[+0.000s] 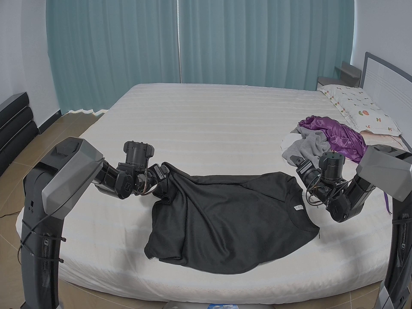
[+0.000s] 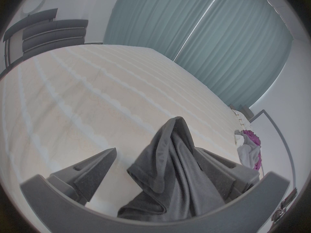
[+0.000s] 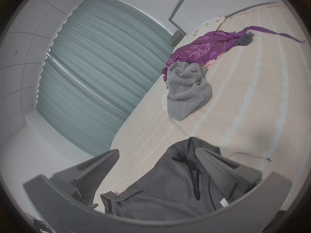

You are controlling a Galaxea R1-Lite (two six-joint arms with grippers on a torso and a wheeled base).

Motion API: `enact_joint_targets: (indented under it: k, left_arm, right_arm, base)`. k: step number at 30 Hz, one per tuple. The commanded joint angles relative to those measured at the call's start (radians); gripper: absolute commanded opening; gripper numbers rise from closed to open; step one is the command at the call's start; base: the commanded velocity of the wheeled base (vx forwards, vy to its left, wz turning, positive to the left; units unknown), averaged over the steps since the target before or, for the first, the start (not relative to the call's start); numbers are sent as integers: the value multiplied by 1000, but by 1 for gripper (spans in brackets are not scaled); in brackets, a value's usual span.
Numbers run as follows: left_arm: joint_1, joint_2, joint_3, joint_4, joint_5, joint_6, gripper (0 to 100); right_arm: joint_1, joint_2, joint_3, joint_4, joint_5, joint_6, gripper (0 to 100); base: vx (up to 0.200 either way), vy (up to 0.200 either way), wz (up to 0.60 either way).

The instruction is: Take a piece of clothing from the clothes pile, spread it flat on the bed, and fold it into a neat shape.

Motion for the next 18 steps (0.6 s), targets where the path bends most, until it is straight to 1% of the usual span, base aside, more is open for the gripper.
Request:
enact_joint_targets:
  k: [1,3,4,8,13,18]
  left_arm:
    - [-4,-79,67,-4,-30,-29,100]
    - [-9,-91,113,-7,-63,-41,100]
    - [-12,-91,119,-9,-66,-41,100]
    - [-27,-67,124,-29,-60,-38,100]
    - [-49,-33,113,-42,-57,-33,100]
    - [-66,4,90,-44,-52,-30,100]
  right_arm:
    - [2,-24,51,-14,1,14,100]
    - [2,-48,86,-26,7,51,100]
    - [2,-54,93,-26,11,56,100]
    - [-1,-94,155,-29,44,65,100]
    - [5,-119,201,-48,50,91,100]
    - [16,-128,217,-55,51,92,100]
  base:
    - [0,0,0]
    - [0,0,0]
    - [0,0,0]
    - [0,0,0]
    - [0,0,0]
    - [0,0,0]
